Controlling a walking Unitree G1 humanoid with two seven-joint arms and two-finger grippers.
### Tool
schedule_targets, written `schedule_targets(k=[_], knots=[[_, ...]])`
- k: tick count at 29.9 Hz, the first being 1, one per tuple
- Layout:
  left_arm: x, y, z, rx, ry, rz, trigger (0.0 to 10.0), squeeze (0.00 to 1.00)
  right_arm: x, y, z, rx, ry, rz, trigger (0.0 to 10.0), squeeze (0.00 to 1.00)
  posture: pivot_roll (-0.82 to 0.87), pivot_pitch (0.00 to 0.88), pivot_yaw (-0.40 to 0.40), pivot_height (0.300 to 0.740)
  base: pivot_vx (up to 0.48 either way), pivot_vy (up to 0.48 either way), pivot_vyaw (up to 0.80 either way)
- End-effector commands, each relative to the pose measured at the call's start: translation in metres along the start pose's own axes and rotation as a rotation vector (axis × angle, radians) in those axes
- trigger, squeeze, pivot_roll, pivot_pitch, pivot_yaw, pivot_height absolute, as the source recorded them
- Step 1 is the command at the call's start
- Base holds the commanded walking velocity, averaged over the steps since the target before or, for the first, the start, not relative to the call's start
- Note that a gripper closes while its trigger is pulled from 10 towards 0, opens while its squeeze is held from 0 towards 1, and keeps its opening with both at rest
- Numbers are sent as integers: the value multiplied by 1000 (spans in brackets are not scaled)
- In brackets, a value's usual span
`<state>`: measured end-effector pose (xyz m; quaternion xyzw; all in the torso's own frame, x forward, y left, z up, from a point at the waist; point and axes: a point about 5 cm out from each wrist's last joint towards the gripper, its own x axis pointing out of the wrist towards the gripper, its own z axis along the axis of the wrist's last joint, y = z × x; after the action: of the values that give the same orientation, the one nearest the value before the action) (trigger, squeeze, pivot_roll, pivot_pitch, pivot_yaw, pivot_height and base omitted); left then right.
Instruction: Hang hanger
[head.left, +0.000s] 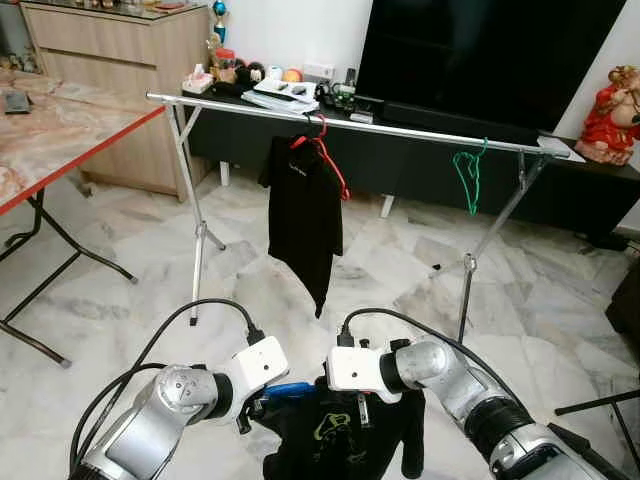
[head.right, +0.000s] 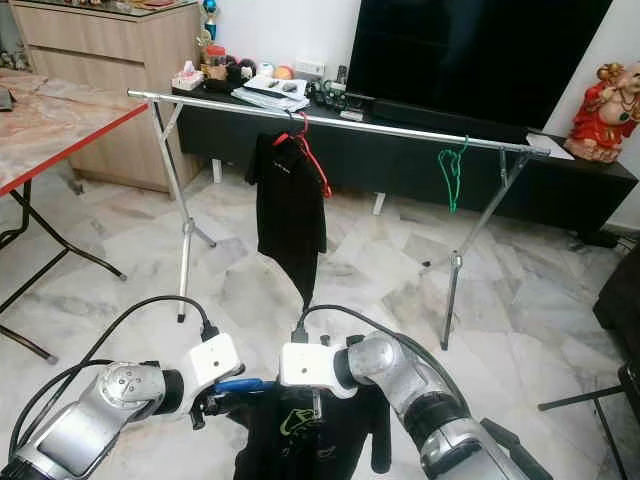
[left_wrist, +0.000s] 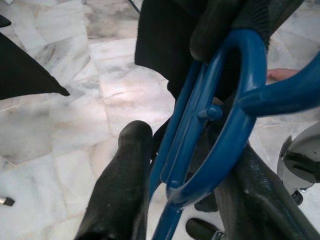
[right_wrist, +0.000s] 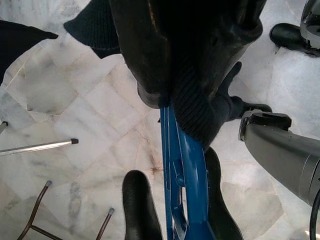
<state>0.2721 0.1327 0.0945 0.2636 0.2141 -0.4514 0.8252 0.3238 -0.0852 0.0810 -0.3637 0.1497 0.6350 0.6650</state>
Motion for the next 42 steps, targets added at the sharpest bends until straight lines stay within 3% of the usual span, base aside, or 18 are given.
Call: schedule_targets(k=[1, 15, 30, 32, 34, 35, 36, 37, 38, 39, 42], knots=[[5, -3, 0, 24, 10, -17, 0, 0, -10, -16, 15, -36, -62, -65, 10000, 0, 170, 0, -124, 740, 0, 0, 0], [1, 2, -7, 82, 70, 5, 0, 0, -12, -17, 13, -35, -56, -66, 10000, 0, 171, 0, -123, 740, 0, 0, 0], [3, 7, -3, 97, 45, 46, 0, 0, -13, -16, 13, -32, -54, -48, 10000, 0, 170, 0, -126, 740, 0, 0, 0], [3, 7, -3, 98, 43, 47, 0, 0, -13, -16, 13, -31, -61, -42, 10000, 231, 170, 0, -127, 740, 0, 0, 0], [3, 7, -2, 98, 41, 47, 0, 0, -13, -15, 13, -32, -63, -39, 10000, 227, 168, 0, -127, 740, 0, 0, 0], [4, 7, -2, 97, 38, 47, 0, 0, -14, -16, 13, -31, -63, -38, 10000, 361, 168, 0, -127, 740, 0, 0, 0], [4, 7, -2, 96, 37, 47, 0, 0, -14, -16, 13, -30, -63, -37, 10000, 361, 168, 0, -127, 740, 0, 0, 0], [4, 7, -2, 95, 36, 46, 0, 0, -14, -16, 13, -30, -63, -37, 10000, 573, 167, 0, -128, 740, 0, 0, 0], [4, 7, -2, 94, 35, 46, 0, 0, -15, -16, 13, -29, -63, -36, 10000, 651, 167, 0, -128, 740, 0, 0, 0], [4, 7, -2, 94, 34, 46, 0, 0, -15, -16, 13, -29, -65, -32, 10000, 1000, 167, 0, -129, 740, 0, 0, 0], [5, 7, -3, 93, 34, 48, 0, 0, -17, -16, 14, -33, -68, -14, 10000, 1000, 166, 0, -129, 740, 0, 0, 0]])
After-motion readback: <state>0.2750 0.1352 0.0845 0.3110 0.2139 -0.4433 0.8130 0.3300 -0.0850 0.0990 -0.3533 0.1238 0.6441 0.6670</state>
